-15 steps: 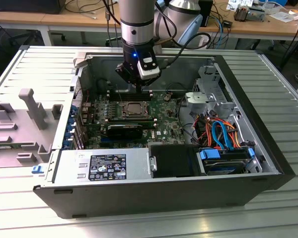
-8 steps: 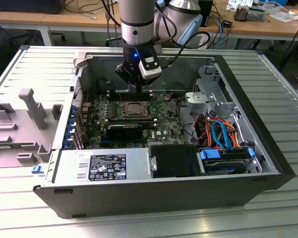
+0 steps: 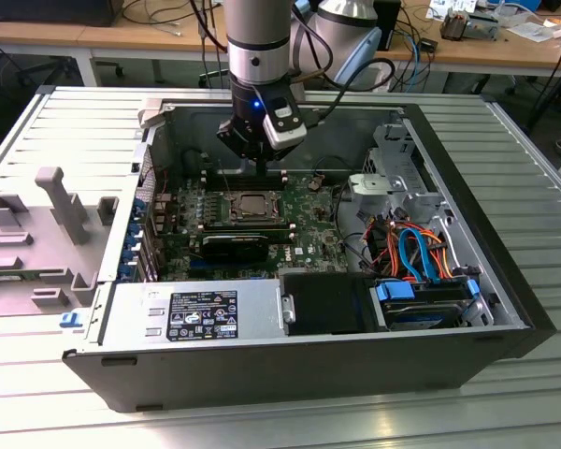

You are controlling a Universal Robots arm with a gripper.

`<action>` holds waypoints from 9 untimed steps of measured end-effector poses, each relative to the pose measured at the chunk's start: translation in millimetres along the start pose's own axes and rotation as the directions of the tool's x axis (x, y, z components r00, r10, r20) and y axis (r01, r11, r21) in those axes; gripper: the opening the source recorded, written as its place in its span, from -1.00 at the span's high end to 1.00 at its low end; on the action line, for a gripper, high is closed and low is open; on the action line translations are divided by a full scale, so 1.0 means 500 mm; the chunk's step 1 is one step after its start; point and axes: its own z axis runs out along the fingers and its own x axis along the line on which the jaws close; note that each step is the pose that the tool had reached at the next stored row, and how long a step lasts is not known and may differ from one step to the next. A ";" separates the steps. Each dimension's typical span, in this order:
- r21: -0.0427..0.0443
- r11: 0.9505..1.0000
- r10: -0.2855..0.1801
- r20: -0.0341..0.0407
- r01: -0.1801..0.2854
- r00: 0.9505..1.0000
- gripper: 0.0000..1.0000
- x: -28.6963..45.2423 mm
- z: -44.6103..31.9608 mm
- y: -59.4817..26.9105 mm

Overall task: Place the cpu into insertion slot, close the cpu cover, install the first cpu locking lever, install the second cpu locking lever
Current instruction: 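Install the first cpu locking lever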

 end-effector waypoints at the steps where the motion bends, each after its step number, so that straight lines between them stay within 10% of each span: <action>1: 0.000 1.000 -0.003 0.000 0.003 1.000 0.79 0.000 0.000 0.000; 9: -0.002 1.000 -0.027 -0.001 0.027 1.000 0.79 0.000 0.000 0.000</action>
